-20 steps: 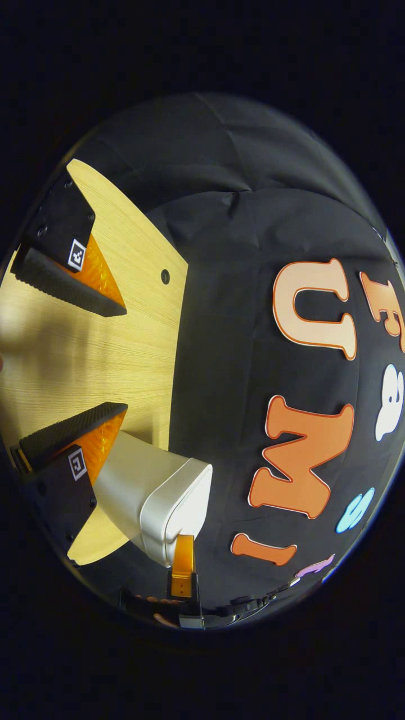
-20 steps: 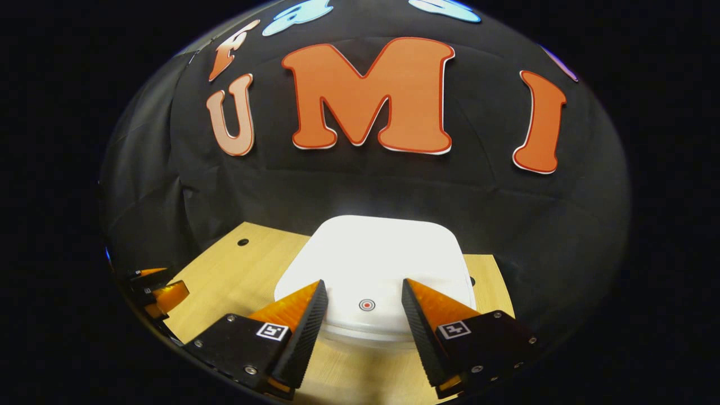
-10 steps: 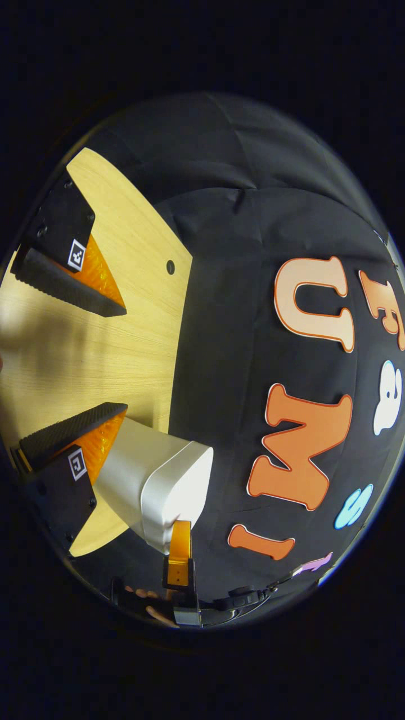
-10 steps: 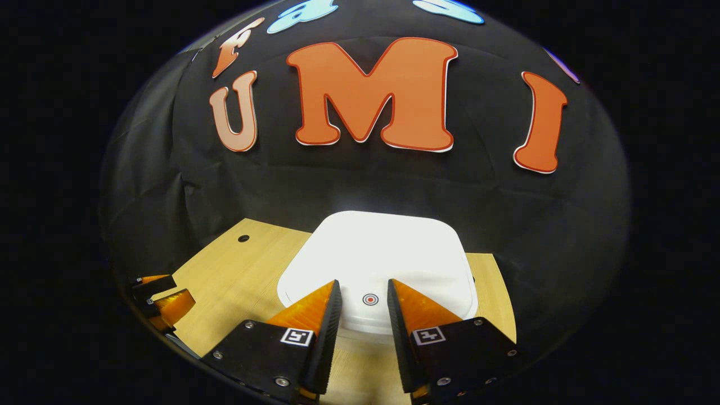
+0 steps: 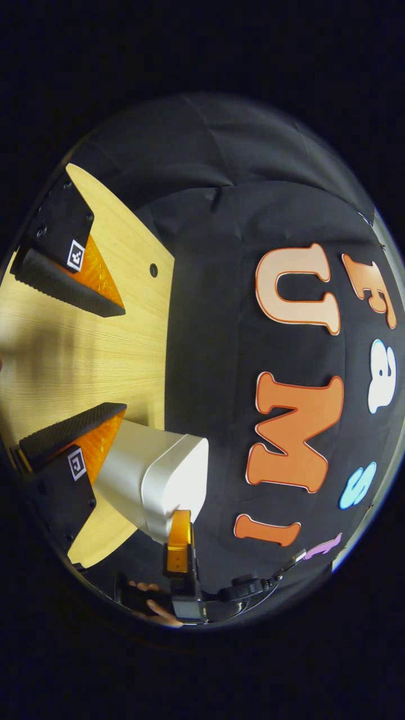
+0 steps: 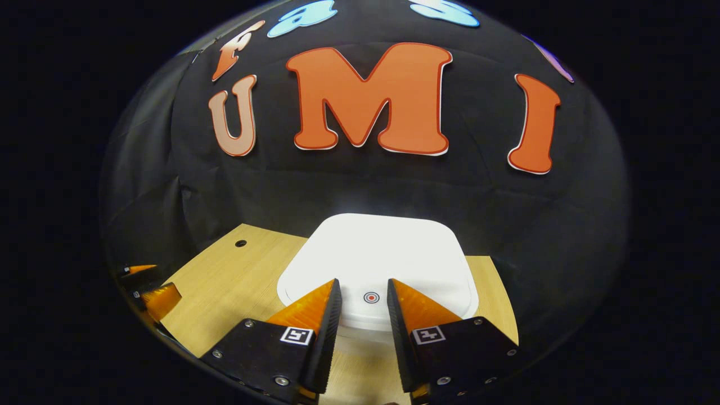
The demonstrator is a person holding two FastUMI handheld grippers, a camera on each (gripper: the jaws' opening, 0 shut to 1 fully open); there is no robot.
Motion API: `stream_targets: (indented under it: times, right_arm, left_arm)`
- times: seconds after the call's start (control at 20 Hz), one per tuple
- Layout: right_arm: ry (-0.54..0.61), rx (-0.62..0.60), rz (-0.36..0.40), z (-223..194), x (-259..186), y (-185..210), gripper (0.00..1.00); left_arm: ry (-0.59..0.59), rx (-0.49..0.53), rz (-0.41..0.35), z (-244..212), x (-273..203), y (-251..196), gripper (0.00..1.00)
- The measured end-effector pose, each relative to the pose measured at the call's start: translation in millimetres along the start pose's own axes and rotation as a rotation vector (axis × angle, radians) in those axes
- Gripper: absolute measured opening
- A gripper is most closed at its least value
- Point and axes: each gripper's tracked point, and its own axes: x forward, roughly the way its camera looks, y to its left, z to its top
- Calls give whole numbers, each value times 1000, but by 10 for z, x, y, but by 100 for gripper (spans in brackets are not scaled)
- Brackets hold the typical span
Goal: Press the lid of the desktop garbage bin to open it, pick up the crumpled paper on the desktop and throw it into the bin, then pick up the pop can on the desktop and drop it into the bin, and finally close the garbage bin lid.
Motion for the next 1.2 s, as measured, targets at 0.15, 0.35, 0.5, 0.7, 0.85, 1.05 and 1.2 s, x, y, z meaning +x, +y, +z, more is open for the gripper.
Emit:
stream_targets:
  times: [0.15,0.35,0.5,0.7,0.85,1.05,1.2]
  right_arm:
    - [5,31,-45,-10,-14,-17,50]
    - [6,36,-143,-2,-75,-55,54]
    - [-16,65,-171,4,-227,75,61]
    - [-116,40,-194,145,-451,230,61]
    - [-195,42,-197,261,-632,346,64]
    - [-269,41,-196,354,-780,458,75]
    - [-309,18,-190,404,-854,553,78]
  left_arm:
    - [-20,11,-5,80,-20,201,99]
    - [-76,5,-23,295,-149,455,98]
    - [-91,-38,-16,340,-145,636,97]
    - [-106,-45,-4,359,-237,841,98]
    - [-142,-28,-7,476,-291,905,98]
    - [-206,-14,-18,695,-427,937,98]
    - [-238,-2,-22,819,-497,935,98]
